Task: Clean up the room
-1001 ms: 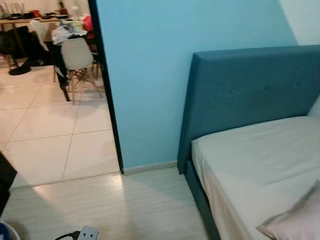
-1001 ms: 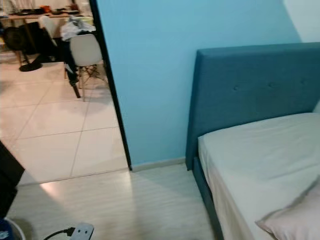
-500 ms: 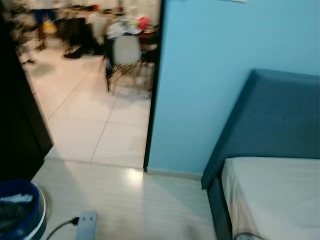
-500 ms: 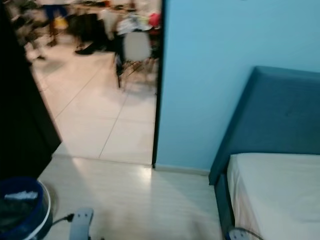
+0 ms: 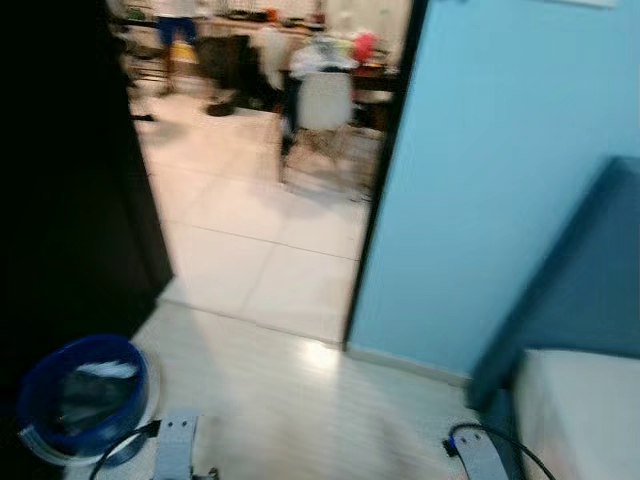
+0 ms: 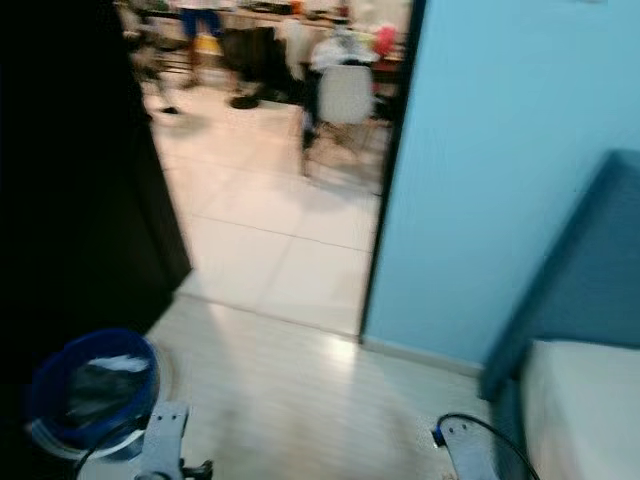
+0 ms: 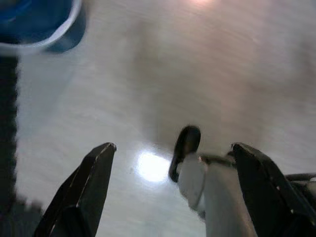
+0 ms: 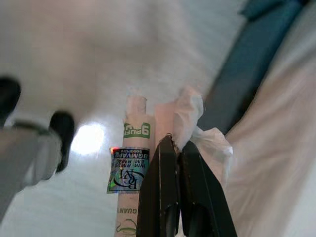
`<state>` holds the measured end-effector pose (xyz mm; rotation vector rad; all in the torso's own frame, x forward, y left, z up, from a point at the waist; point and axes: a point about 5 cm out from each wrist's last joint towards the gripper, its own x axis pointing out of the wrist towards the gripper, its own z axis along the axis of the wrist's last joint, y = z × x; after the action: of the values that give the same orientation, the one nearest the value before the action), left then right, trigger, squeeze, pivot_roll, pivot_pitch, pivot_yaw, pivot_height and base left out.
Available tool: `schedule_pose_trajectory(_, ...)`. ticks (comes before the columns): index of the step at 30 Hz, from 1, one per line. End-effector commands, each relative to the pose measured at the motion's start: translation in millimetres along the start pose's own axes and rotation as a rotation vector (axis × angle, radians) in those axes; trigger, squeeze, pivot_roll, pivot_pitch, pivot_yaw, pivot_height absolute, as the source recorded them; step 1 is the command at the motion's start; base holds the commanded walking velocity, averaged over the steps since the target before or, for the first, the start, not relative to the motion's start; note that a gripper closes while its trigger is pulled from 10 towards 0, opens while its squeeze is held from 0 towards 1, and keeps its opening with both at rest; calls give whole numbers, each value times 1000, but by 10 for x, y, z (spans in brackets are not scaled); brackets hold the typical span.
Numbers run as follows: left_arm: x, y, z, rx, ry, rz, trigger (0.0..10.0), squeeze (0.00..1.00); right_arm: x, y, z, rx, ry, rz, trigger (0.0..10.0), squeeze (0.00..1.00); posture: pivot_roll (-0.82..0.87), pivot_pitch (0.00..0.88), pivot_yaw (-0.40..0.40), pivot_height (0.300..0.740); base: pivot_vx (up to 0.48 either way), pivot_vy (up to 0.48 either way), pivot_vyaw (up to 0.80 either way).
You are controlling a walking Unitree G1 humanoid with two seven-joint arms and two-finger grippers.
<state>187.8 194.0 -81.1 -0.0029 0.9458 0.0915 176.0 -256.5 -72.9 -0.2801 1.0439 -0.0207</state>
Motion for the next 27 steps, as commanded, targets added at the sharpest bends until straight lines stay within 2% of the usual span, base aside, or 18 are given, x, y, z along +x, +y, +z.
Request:
schedule_pose_trajectory(1, 2, 2, 9, 24, 4, -10, 10000, 0, 8, 36, 44, 59, -21, 3, 10000, 0, 55, 0, -50, 736, 0, 0, 763)
schedule_pose_trajectory(2, 2, 2, 9, 24, 4, -10, 10000, 0, 8, 36, 44, 59, -21, 3, 10000, 0, 55, 0, -50, 736, 0, 0, 763)
schedule_pose_trajectory(5, -6, 46, -17, 31, 8, -6, 10000, 0, 30, 155, 241, 83, -93, 58, 10000, 0, 62, 0, -42, 736, 0, 0, 758)
schedule_pose_trajectory(7, -6, 46, -17, 31, 8, -6, 10000, 0, 30, 155, 241, 83, -93, 58, 10000, 0, 62, 0, -42, 736, 0, 0, 756)
schedule_pose_trajectory(8, -9, 61, -27, 36, 9, -6, 10000, 0, 35, 216, 376, 65, -138, 93, 10000, 0, 62, 0, -40, 736, 0, 0, 763)
schedule_pose_trajectory(10, -9, 61, -27, 36, 9, -6, 10000, 0, 35, 216, 376, 65, -138, 93, 10000, 0, 62, 0, -40, 736, 0, 0, 763)
schedule_pose_trajectory(15, -9, 53, -24, 57, 7, -13, 10000, 0, 28, 310, 709, 6, -239, 151, 10000, 0, 65, 0, -48, 736, 0, 0, 761)
schedule_pose_trajectory(17, -9, 53, -24, 57, 7, -13, 10000, 0, 28, 310, 709, 6, -239, 151, 10000, 0, 65, 0, -48, 736, 0, 0, 763)
schedule_pose_trajectory(19, 0, 28, 28, 53, -13, -17, 10000, 0, 14, 375, 852, 0, -291, 182, 10000, 0, 82, 0, -56, 736, 0, 0, 763)
schedule_pose_trajectory(23, 6, 6, 68, 53, -30, -25, 10000, 0, 3, 415, 928, 5, -322, 199, 10000, 0, 82, 0, -56, 736, 0, 0, 763)
schedule_pose_trajectory(25, 17, -83, 188, 74, -88, -78, 10000, 0, -31, 539, 1071, 26, -399, 257, 10000, 0, 87, 0, -49, 736, 0, 0, 756)
schedule_pose_trajectory(27, 17, -116, 219, 81, -106, -101, 10000, 0, -43, 579, 1097, 33, -421, 277, 10000, 0, 87, 0, -49, 736, 0, 0, 759)
